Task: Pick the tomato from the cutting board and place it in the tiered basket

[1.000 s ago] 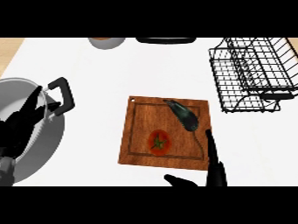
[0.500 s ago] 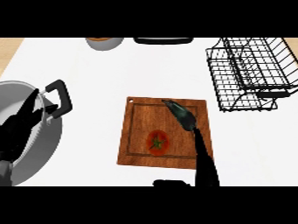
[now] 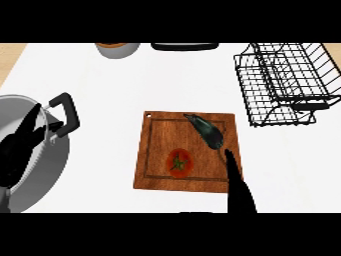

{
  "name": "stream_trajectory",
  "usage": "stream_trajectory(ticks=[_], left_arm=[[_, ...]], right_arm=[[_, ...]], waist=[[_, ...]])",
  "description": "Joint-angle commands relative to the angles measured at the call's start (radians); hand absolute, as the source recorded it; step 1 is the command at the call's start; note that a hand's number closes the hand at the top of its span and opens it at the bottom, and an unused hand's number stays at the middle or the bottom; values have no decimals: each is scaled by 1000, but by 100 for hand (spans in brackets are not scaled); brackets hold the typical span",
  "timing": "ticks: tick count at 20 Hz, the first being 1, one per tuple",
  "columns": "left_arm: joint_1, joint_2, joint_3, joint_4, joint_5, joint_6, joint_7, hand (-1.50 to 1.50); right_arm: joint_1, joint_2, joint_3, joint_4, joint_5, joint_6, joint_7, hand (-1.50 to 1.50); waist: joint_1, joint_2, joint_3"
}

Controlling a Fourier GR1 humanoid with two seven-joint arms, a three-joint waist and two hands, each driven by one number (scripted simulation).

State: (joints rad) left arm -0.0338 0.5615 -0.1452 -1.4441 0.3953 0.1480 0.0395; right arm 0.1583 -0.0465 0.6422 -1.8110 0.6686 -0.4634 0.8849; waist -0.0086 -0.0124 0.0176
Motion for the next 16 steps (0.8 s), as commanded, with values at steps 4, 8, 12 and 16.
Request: stream_trajectory(ticks=[4, 8, 12, 16], left_arm=[[102, 10, 1, 70, -21, 0, 34, 0], [76, 13, 25, 149, -27, -31, -9, 0], [83, 8, 12, 43, -36, 0, 52, 0], [100, -3, -5, 60, -63, 3, 49, 0]], right_arm=[[19, 2, -6, 1, -43, 6, -14, -150], [28, 23, 17, 63, -26, -42, -64, -150], [9, 28, 2, 77, -51, -48, -104, -150], [-23, 38, -23, 114, -62, -50, -110, -150]], waist=[[14, 13, -17], [8, 16, -18], [15, 12, -17], [17, 13, -17]])
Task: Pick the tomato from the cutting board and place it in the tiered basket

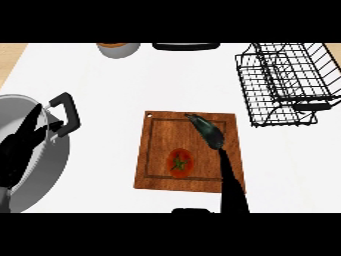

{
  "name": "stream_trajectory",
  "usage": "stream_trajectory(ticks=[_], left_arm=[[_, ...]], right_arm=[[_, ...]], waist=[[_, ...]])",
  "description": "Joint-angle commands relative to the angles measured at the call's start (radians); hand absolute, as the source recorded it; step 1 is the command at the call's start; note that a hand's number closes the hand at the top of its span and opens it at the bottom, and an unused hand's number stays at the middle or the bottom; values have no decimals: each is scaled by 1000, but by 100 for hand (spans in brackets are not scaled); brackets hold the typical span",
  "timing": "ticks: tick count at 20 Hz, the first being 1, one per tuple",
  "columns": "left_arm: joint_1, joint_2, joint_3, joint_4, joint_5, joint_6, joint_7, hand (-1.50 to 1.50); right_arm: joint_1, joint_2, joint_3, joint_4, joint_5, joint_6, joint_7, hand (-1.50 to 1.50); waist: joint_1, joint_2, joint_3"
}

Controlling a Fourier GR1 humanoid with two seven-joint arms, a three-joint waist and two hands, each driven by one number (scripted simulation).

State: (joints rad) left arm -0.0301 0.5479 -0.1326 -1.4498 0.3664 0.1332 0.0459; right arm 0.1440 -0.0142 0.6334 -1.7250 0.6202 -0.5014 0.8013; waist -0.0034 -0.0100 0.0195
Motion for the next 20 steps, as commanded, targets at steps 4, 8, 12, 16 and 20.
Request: stream_trajectory(ticks=[4, 8, 12, 16, 20], left_arm=[[98, -16, -13, 69, -30, 15, 28, 0], [88, -34, -15, 66, -44, 34, 42, 0], [80, 2, 28, 124, -28, -29, 8, 0], [53, -21, -5, 89, -55, 5, 65, 0], [48, -45, -4, 109, -61, 3, 36, 0]], right_arm=[[-31, 14, -13, 69, -16, -38, -55, -150], [-76, 14, -47, 175, -83, -59, -118, -150], [-110, 13, -61, 136, -95, -14, -71, -150], [-202, 14, -18, 262, -149, -114, -73, -150], [-238, 14, -18, 335, -206, -126, -139, -150]], waist=[[12, 11, -19], [17, 14, -18], [8, 13, -20], [19, 15, -18], [19, 17, -18]])
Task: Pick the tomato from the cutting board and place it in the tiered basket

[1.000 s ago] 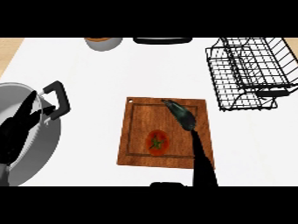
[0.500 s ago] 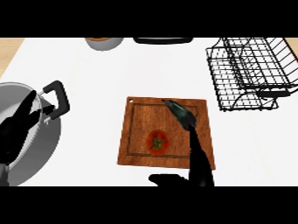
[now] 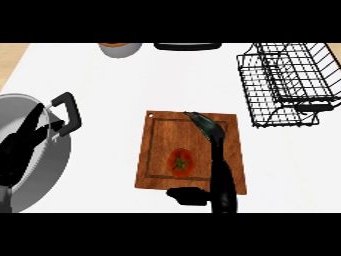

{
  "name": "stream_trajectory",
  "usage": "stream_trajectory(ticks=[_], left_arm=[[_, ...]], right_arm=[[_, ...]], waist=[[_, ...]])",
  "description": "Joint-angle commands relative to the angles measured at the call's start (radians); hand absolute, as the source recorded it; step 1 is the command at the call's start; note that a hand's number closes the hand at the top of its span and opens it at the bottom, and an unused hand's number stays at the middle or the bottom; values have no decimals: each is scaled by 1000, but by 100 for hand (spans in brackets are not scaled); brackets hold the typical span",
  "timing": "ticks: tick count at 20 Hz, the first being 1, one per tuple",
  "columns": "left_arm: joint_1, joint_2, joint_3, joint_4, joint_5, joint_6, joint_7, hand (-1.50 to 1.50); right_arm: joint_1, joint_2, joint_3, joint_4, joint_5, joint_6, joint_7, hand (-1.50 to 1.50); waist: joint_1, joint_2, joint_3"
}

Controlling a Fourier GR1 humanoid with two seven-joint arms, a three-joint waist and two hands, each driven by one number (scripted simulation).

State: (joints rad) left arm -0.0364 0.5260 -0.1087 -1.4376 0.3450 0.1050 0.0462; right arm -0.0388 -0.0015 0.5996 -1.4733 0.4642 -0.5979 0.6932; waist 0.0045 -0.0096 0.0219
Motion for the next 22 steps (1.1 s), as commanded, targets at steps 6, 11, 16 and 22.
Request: stream_trajectory(ticks=[6, 11, 16, 22], left_arm=[[53, 6, -1, 77, -19, 6, 76, 0], [93, 20, 28, 105, -19, -26, 22, 0], [60, 9, 38, 114, -13, -23, 53, 0], [115, 1, 40, 69, -38, 1, 33, 0]], right_arm=[[-137, 1, 82, 128, -31, -45, -57, 150], [-159, 1, 76, 163, -51, -161, -118, 150], [-107, 1, 62, 154, 5, -251, -141, 150], [-48, -2, 120, 101, 167, -266, -33, 150]], waist=[[17, 14, -21], [15, 14, -22], [-9, 11, -23], [-9, 6, -25]])
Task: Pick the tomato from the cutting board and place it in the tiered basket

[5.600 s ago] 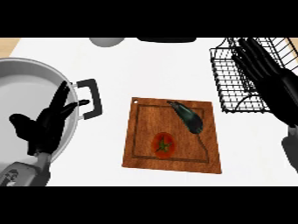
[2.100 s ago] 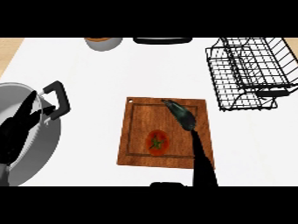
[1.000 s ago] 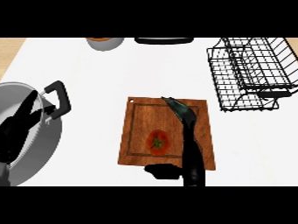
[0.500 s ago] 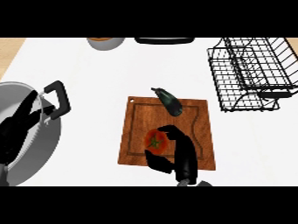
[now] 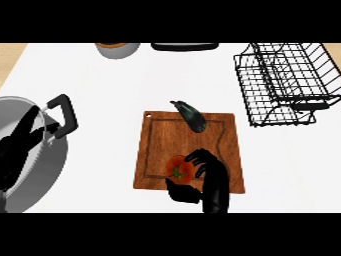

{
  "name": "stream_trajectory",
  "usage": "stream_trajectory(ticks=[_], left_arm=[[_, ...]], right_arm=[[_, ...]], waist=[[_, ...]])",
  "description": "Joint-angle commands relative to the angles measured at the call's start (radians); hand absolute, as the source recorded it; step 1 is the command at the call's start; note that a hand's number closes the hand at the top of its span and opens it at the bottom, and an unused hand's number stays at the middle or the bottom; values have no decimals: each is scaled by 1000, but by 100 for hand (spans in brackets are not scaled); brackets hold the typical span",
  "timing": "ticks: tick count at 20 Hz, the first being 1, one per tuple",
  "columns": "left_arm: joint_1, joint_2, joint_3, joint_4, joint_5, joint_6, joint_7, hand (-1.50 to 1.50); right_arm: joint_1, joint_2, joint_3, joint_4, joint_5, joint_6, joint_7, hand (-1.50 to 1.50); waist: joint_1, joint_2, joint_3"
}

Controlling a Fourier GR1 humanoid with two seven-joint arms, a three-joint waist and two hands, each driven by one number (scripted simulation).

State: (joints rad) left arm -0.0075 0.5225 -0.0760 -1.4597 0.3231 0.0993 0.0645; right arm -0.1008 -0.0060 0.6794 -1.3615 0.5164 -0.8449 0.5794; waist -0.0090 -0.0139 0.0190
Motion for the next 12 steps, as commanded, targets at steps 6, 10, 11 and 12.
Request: stream_trajectory(ticks=[6, 10, 11, 12], left_arm=[[55, 0, -30, 62, -30, 15, 57, 0], [86, 4, -17, 60, -22, 16, 63, 0], [87, -5, -19, 61, -19, 21, 71, 0], [106, 3, -3, 72, -10, 8, 46, 0]], right_arm=[[-173, -53, 236, 85, 364, 332, 193, 150], [-269, 3, 238, -57, 542, 460, 412, 150], [-283, 5, 252, -57, 602, 467, 469, 150], [-328, 5, 216, -115, 622, 521, 490, 150]], waist=[[35, 2, -32], [-5, -15, -27], [-7, -11, -26], [-12, -14, -27]])
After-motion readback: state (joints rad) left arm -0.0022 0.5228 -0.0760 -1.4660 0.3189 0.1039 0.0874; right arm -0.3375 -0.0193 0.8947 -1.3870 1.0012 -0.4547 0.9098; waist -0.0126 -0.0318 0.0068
